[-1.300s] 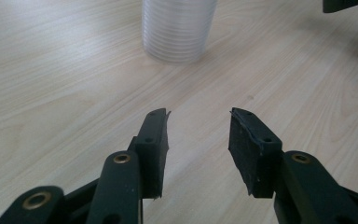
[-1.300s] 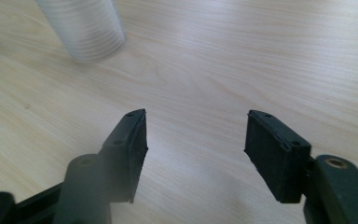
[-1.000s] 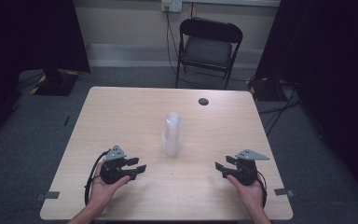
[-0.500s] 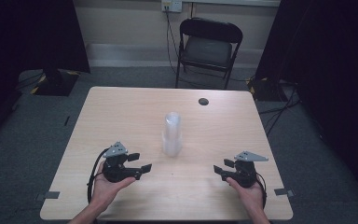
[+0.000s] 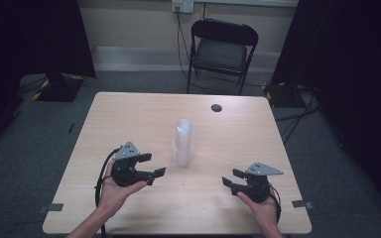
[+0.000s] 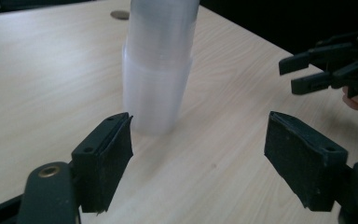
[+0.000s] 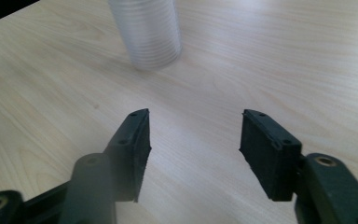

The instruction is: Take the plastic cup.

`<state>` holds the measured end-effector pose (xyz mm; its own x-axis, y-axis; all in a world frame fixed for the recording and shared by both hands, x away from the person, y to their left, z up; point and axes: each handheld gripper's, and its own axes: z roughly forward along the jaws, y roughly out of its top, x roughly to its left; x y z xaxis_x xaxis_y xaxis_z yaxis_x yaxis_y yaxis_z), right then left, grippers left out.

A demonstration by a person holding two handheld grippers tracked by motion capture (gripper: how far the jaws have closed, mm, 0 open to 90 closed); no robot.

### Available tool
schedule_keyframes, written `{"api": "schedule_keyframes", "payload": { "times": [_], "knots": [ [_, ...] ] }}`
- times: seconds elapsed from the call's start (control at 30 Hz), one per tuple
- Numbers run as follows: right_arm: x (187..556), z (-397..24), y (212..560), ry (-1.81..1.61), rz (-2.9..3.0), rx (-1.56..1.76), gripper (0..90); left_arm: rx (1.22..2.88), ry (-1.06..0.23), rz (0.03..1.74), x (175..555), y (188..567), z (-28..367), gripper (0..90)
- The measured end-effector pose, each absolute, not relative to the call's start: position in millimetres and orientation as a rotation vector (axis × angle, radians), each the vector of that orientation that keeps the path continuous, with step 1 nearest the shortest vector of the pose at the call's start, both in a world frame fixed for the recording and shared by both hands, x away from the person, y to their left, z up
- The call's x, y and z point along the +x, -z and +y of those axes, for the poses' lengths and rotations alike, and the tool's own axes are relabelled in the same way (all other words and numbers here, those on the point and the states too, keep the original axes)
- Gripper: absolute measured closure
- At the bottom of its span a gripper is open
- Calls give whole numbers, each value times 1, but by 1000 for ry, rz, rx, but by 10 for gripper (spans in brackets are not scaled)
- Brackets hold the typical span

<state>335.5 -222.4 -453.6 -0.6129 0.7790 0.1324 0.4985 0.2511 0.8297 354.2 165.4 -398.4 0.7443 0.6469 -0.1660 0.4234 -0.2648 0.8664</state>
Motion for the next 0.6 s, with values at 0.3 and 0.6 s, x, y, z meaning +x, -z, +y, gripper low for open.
{"api": "schedule_keyframes", "payload": {
  "times": [0.3, 0.6],
  "knots": [
    [339, -228, 454, -1303, 2230, 1256, 266, 1887, -301, 805, 379, 382, 145, 192],
    [339, -231, 452, -1307, 2215, 1290, 193, 1867, -360, 780, 386, 369, 131, 204]
  ]
}}
